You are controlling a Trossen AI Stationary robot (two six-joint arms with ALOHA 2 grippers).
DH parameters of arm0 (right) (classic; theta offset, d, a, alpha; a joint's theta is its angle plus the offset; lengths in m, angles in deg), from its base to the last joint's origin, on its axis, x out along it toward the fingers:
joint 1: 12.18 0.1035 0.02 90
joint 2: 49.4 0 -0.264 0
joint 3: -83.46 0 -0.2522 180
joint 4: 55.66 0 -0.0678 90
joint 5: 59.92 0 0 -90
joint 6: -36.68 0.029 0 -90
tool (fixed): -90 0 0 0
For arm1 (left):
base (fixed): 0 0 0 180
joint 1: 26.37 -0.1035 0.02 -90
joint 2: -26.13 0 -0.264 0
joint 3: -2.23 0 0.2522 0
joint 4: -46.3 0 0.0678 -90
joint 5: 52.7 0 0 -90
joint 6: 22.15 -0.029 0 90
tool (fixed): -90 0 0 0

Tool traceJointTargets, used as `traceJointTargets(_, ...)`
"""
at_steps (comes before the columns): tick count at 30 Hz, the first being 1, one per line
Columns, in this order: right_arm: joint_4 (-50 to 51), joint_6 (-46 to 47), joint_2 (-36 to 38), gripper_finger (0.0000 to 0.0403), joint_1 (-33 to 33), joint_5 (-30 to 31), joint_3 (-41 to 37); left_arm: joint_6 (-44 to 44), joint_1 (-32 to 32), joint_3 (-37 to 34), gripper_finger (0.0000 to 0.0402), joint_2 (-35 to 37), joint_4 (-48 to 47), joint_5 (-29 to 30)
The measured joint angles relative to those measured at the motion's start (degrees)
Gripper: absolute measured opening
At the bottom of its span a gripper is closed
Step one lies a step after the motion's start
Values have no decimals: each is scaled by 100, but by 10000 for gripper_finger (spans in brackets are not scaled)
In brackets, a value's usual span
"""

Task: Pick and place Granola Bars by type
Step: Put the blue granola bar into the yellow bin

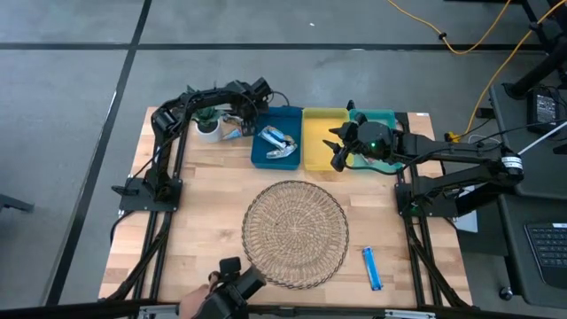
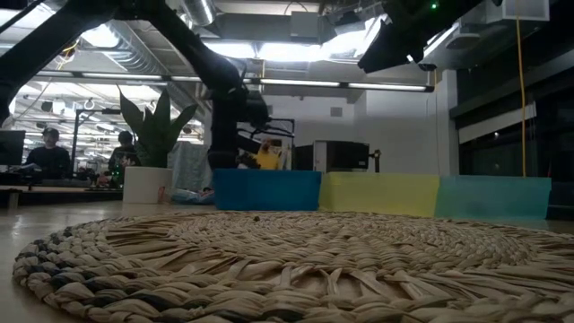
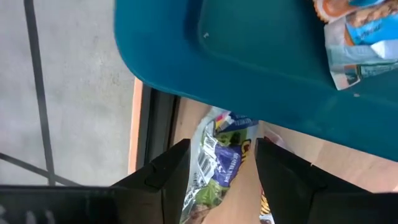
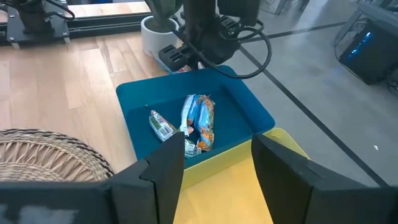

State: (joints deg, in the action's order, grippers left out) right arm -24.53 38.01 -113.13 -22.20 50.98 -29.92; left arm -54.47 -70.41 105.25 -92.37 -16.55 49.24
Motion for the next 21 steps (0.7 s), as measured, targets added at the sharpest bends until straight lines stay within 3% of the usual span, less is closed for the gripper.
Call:
traceJointTargets(16,0,13,0,188,0,-11,0,0,-74,-63,173,-271,121,36)
traceJointTargets(21,0,13,0,188,0,-13,0,7,-62,-60,144,-276,108,19)
